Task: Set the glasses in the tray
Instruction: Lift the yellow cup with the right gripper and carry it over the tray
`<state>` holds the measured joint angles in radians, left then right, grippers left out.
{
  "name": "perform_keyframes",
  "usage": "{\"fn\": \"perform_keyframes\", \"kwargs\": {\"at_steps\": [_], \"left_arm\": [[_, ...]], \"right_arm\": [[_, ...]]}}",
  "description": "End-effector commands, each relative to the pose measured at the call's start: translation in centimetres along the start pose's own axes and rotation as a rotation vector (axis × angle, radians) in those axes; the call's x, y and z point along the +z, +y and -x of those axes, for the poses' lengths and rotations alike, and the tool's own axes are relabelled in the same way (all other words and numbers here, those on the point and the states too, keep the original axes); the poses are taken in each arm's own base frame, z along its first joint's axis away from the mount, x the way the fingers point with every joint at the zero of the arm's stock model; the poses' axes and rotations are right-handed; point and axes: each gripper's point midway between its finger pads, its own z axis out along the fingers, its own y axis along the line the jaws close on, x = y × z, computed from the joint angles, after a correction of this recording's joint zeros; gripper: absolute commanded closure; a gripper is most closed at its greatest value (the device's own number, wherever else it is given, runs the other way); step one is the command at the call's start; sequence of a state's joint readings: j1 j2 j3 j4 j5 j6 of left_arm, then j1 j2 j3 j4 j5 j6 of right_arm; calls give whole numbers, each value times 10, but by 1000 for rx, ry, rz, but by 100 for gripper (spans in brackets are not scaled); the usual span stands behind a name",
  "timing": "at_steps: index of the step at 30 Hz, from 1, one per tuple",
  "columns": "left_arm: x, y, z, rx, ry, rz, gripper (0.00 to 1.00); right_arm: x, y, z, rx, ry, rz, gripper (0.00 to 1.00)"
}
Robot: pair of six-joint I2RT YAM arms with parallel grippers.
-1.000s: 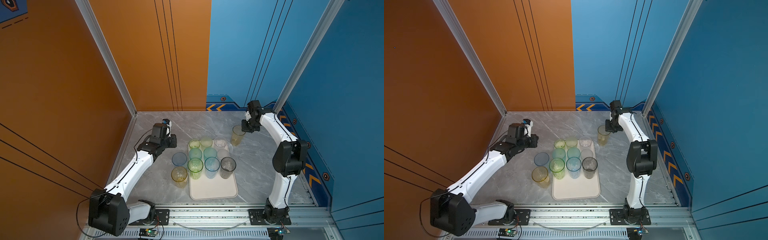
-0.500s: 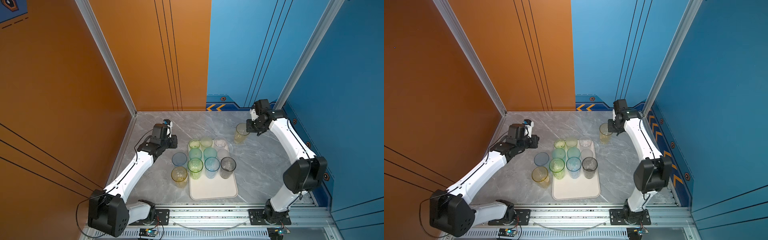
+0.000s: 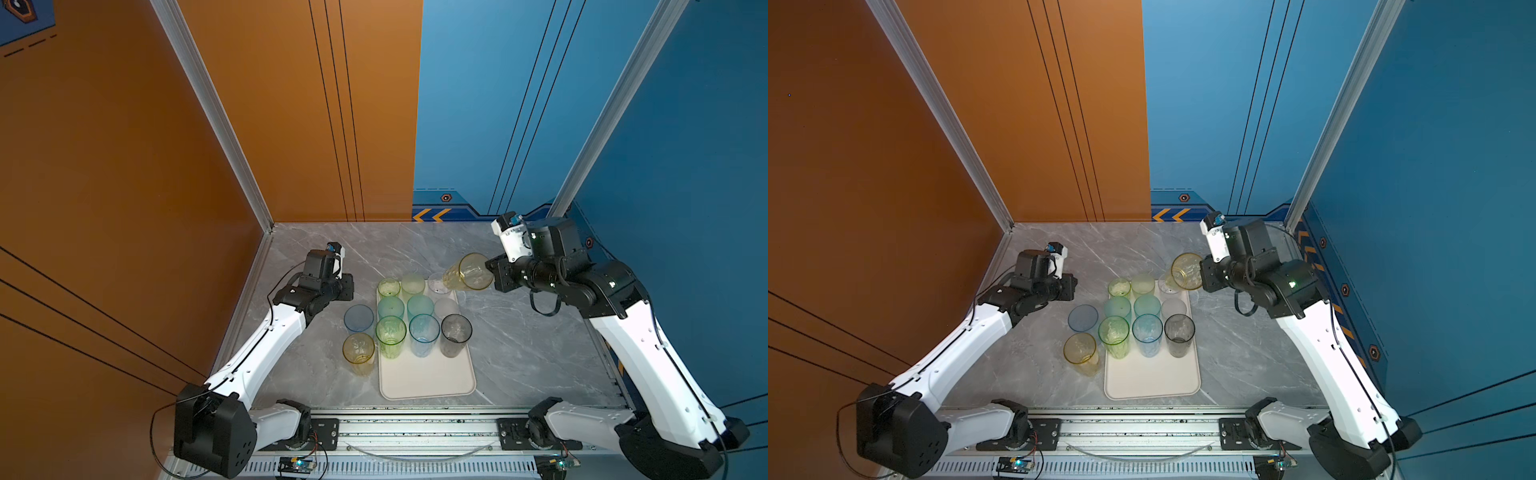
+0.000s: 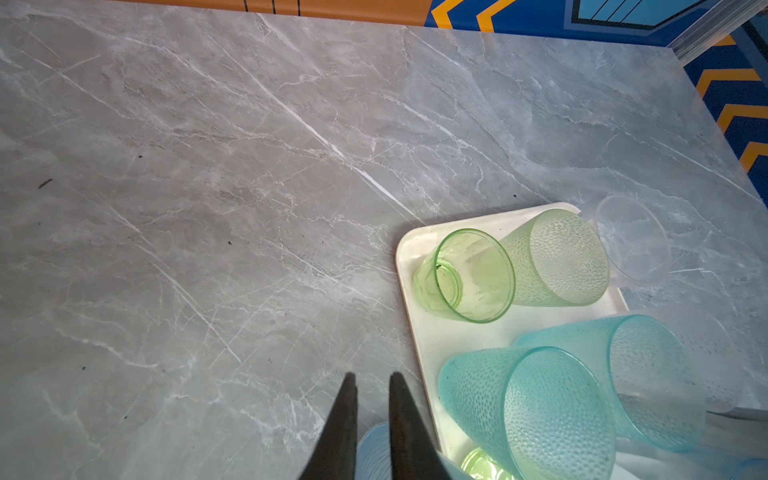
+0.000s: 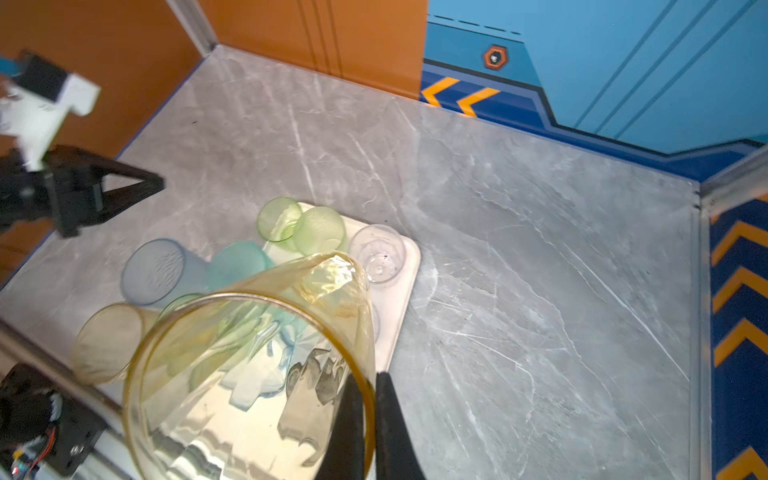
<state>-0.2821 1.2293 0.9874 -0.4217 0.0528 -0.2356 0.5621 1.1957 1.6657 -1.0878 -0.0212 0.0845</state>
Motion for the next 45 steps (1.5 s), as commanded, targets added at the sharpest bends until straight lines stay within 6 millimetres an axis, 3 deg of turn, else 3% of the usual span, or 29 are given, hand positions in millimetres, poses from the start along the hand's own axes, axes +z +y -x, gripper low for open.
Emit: {"fn": "perform_keyframes", "kwargs": {"at_steps": [1,9,15,16,20,33,45], "left_arm": [[-11,5,3,8,-7,21,83],[-15,15,3,-16,13,35,83],[-15,15,1,-15,22,31,83],[-20,12,13,-13,-7,23,83],[-20,13,12,-10,0,28,83],[-20,13,10,-1,12,30,83],[-21,13,9,3,23,30,83]], "right_arm": [[-23,22,-10,-92,6,44,99],[-25,84,-60,-299,148,162,99],[1,103,-97,-329,262,152,99],[7,106,-103,-326,278,153,99],[27,119,-115,-278,296,169,99],[72,133,-151,-275,423,150,100],[96,130,-167,-272,482,123,100]]}}
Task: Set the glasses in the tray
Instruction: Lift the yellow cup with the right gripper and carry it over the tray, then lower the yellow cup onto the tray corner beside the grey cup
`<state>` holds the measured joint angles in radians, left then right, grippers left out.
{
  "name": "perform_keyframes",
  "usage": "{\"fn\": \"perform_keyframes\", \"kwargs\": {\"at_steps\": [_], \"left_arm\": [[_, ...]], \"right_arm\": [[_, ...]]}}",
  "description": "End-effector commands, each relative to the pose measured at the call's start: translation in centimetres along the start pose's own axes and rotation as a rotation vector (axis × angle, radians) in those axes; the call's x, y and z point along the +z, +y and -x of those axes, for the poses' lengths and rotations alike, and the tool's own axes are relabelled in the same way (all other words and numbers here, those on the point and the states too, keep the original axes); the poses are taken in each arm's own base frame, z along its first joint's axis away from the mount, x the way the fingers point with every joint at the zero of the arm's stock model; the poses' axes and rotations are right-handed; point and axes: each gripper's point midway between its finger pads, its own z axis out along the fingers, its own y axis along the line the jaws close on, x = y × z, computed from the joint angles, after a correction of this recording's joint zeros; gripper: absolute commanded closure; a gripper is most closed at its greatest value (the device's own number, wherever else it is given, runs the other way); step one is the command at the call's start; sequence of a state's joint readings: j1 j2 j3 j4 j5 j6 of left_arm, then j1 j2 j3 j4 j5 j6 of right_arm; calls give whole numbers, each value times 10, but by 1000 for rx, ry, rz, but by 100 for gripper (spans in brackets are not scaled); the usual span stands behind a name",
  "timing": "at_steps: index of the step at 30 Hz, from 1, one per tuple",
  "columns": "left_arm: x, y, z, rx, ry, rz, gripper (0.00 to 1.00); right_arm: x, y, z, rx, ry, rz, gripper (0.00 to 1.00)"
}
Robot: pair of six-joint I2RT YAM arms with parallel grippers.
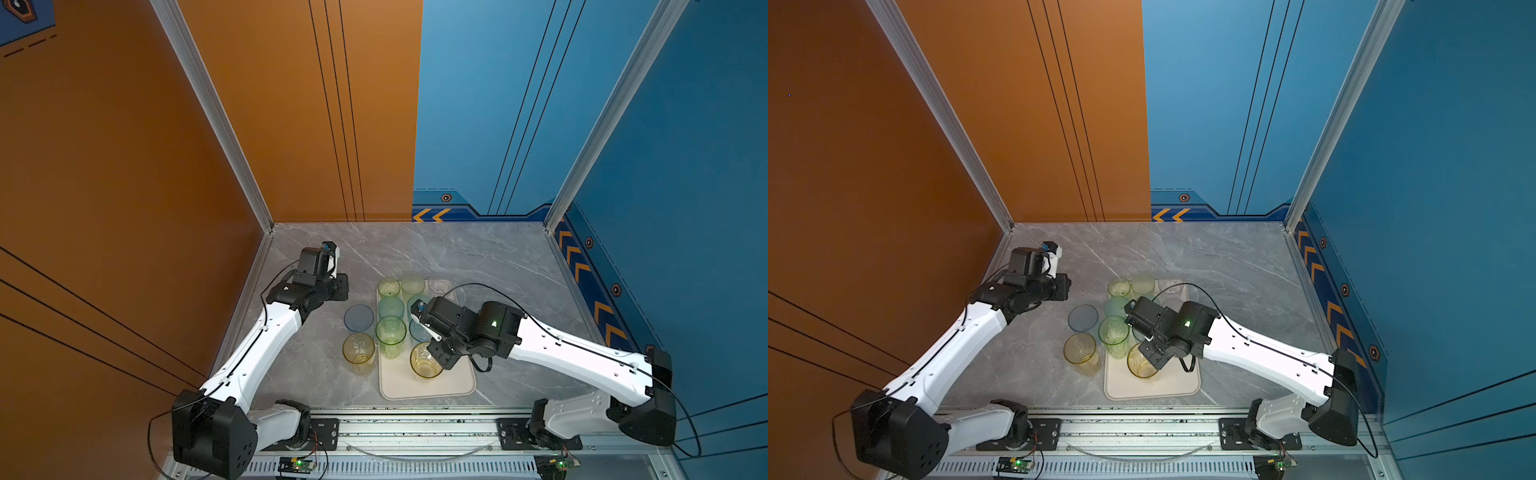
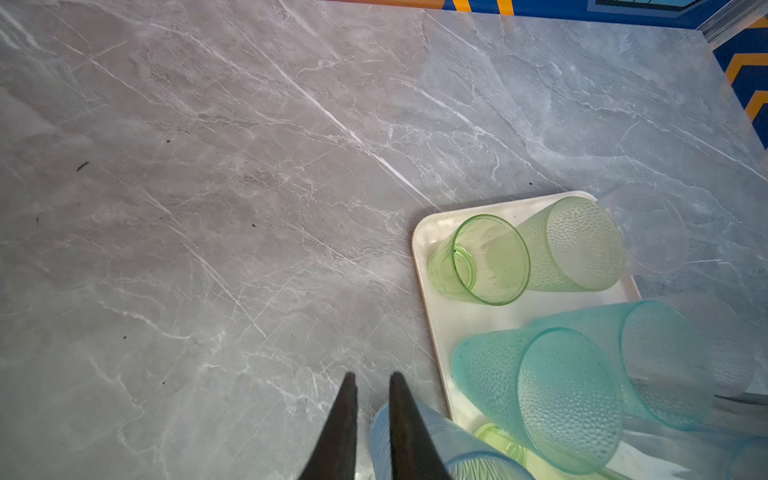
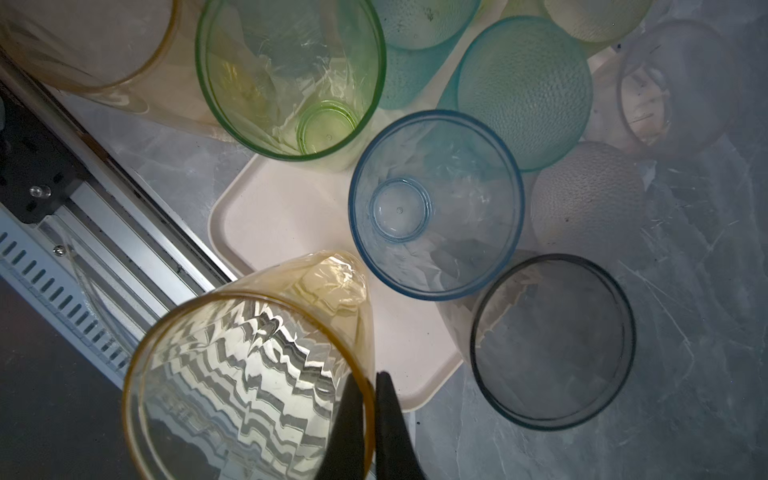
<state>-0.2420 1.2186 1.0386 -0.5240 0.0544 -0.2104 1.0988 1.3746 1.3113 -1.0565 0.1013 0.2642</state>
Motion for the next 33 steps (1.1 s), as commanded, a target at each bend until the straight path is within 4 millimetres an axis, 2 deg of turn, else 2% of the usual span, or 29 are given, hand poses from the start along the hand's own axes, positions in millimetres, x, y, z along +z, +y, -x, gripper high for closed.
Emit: {"fn": "perform_keyframes", "kwargs": {"at_steps": [1,11,24,33], "left_arm": [[-8,0,6,10,-8,-4,83],[-9,1,6,13,-5,-1,83],[-8,2,7,17,4,7,83],[-5,1,7,18,11,5,83]], "right_arm": [[10,2,2,27,7,16,100],[21,-5,-7,61,34,22,100],[12,-36,-36,180,45,-12,99],[7,-48,-51,225,70,-28,100]]}}
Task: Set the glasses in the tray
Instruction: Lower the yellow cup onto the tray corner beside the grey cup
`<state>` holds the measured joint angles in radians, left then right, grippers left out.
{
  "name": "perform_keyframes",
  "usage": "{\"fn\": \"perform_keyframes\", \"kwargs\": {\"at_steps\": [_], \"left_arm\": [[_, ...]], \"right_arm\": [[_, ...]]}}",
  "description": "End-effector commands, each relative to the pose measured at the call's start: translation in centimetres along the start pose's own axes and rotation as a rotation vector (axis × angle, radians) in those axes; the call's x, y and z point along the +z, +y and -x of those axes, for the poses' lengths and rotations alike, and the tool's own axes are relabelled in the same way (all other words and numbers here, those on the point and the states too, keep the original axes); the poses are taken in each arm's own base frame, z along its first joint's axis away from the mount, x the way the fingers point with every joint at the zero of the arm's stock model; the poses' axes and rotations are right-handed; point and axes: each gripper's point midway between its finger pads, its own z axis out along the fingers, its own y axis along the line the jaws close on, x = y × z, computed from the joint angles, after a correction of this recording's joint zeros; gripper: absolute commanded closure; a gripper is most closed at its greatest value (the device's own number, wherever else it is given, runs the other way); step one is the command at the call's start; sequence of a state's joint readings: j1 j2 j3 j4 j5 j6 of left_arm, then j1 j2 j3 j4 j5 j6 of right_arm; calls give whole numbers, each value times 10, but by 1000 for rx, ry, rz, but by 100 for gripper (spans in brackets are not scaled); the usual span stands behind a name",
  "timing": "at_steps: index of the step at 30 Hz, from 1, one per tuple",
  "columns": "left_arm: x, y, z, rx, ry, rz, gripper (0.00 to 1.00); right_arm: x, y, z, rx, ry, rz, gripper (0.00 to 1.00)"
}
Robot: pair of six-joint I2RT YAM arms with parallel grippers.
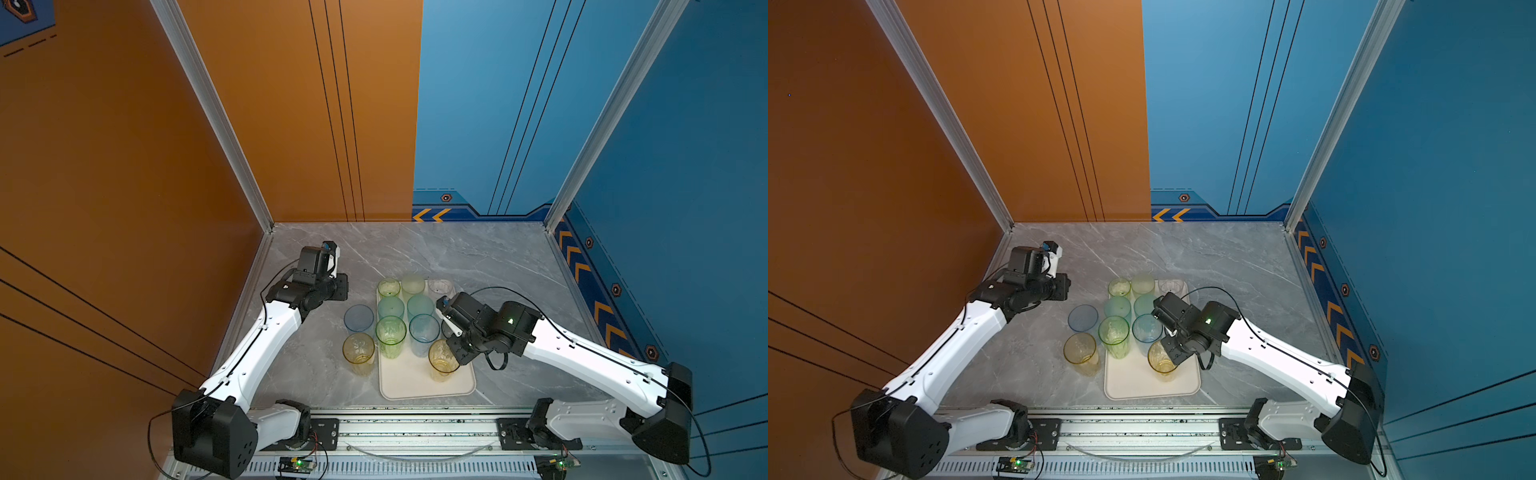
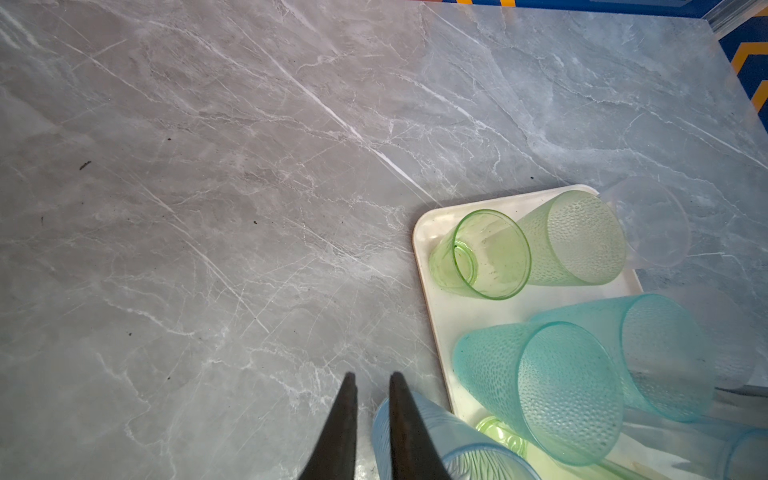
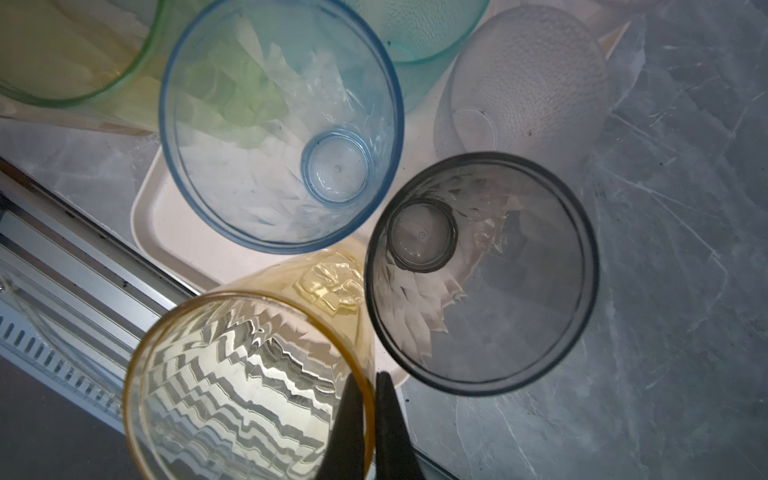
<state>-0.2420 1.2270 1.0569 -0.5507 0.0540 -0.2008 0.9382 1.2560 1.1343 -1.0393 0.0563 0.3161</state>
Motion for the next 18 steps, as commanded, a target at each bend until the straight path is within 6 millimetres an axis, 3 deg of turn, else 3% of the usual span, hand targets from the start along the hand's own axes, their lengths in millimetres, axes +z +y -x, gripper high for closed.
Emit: {"fn": "perform_keyframes", "kwargs": {"at_steps": [1,18], "left_arm": [[-4,1,8,8,-5,3,83],[1,-1,12,22,9,0,83]], "right_arm": [[-6,-6,-12,33,23,-5,99],[-5,-33,-36,133,59,-33,99]]}}
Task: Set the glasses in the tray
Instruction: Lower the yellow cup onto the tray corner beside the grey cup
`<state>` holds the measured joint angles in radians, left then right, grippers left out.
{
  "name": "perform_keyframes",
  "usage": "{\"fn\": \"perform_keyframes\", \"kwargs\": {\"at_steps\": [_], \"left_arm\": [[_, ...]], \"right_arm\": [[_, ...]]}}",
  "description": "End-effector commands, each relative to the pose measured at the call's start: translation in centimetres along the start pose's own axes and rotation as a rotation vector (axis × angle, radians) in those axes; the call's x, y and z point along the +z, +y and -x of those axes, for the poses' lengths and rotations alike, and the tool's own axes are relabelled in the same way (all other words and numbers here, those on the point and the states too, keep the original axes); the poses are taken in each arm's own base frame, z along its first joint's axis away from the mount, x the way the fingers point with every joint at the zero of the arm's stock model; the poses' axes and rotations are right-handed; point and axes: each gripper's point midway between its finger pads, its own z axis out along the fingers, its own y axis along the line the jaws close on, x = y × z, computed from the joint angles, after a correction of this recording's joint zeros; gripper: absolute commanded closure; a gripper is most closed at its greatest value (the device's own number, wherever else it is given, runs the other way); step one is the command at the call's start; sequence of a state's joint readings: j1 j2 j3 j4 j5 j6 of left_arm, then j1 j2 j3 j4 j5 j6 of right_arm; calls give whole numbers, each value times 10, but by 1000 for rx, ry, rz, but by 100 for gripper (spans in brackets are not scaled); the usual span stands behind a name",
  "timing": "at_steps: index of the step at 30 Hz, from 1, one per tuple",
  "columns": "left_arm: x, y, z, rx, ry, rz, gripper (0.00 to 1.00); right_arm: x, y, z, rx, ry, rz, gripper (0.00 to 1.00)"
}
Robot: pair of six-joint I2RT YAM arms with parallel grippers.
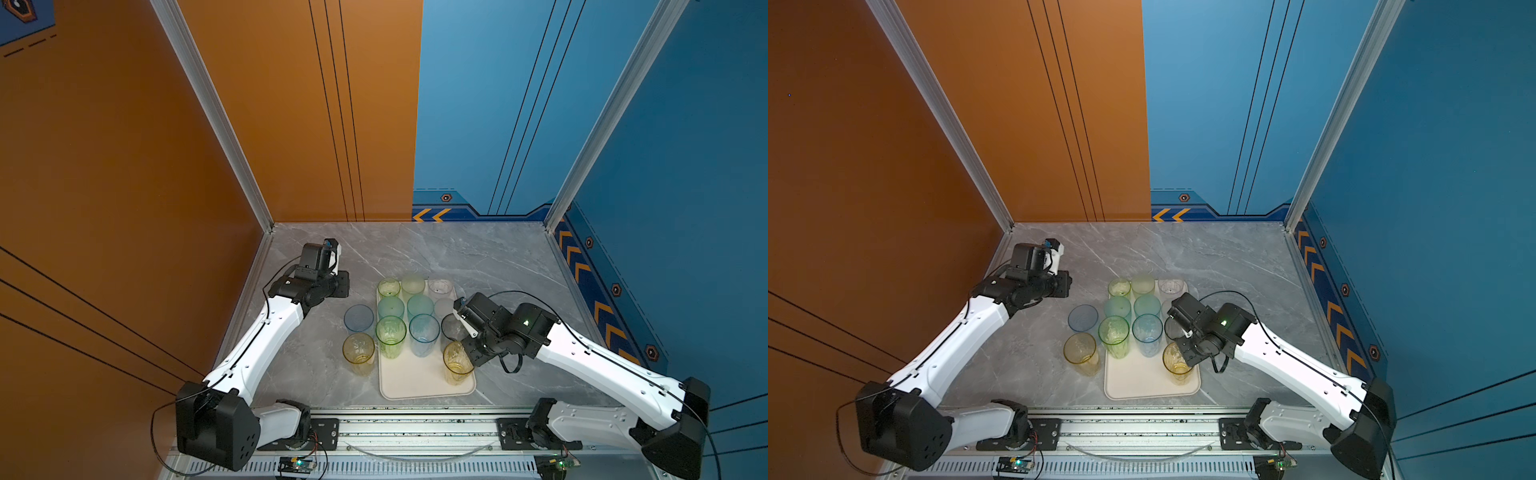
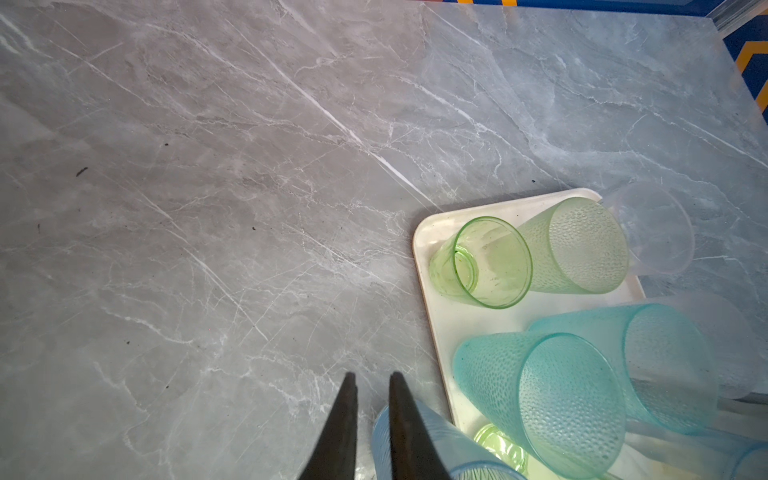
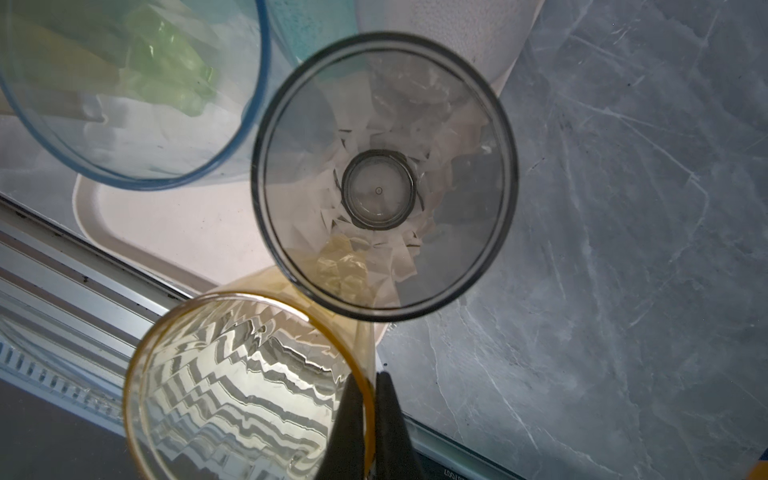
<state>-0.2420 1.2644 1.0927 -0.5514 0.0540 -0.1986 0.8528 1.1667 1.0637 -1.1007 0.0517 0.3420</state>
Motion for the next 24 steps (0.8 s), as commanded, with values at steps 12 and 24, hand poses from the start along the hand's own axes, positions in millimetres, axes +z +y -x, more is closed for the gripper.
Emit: {"fn": "perform_keyframes", "kwargs": {"at_steps": [12,24], "left_arm": [[-3,-1,4,27,11,5,83],[-4,-1,4,32,12,10,83]], "right_arm": [[5,-9,-12,52,33,6,99],[10,-10,-15,74,31,17,97]]}}
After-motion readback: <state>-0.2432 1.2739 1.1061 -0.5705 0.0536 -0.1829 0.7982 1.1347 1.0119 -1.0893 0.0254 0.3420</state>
